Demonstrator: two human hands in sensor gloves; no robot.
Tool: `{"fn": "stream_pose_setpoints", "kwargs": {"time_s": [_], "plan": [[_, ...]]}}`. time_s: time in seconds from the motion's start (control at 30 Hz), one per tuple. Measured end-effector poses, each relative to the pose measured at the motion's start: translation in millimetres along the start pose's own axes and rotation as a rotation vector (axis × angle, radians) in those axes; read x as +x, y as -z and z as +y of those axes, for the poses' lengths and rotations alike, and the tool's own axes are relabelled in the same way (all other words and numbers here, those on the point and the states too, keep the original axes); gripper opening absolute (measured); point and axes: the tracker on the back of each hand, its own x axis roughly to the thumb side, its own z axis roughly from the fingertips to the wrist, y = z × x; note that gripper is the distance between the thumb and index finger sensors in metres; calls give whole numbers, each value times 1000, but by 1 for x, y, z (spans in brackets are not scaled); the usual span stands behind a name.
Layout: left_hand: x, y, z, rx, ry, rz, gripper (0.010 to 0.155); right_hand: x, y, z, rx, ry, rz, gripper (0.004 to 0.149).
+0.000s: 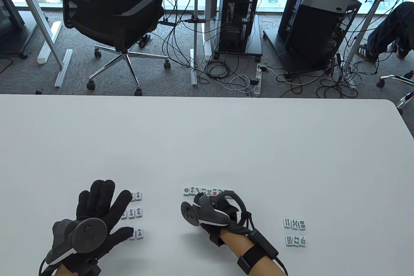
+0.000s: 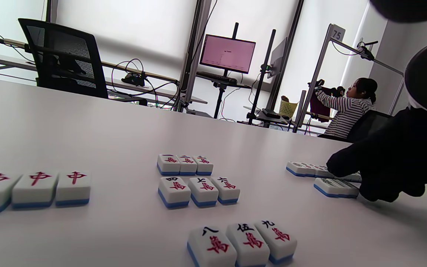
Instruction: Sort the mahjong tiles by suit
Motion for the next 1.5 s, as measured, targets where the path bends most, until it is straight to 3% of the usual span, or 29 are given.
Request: {"fn": "stream_pose_setpoints", "kwargs": {"time_s": [0.13,0.33,0.57,0.7,0.97,1.03,1.27,1.33,1.5], "plan": [[-1,0,0,1,-4,0,87,-25,-18,-17,-39,2,30,65],[-1,1,-1,-6,-1,4,87,-94,-56,-25,111,-7,150,61],[0,1,-1,-9,8,3,86,-158,-109,10,261,-66,322,56],[0,2,-3,-21,12,6,86,-171,-125,28,294,17,350,60],[0,3,-4,-30,12,12,86,-168,-115,47,375,-80,361,61],[0,3,-4,-32,11,13,86,-165,-113,50,351,-115,353,60],[0,3,-5,-30,11,6,86,-151,-94,45,435,-171,301,59],[0,3,-5,-28,11,5,86,-128,-82,31,306,-161,235,59],[0,3,-4,-21,6,7,86,-72,-49,5,127,65,106,59]]}}
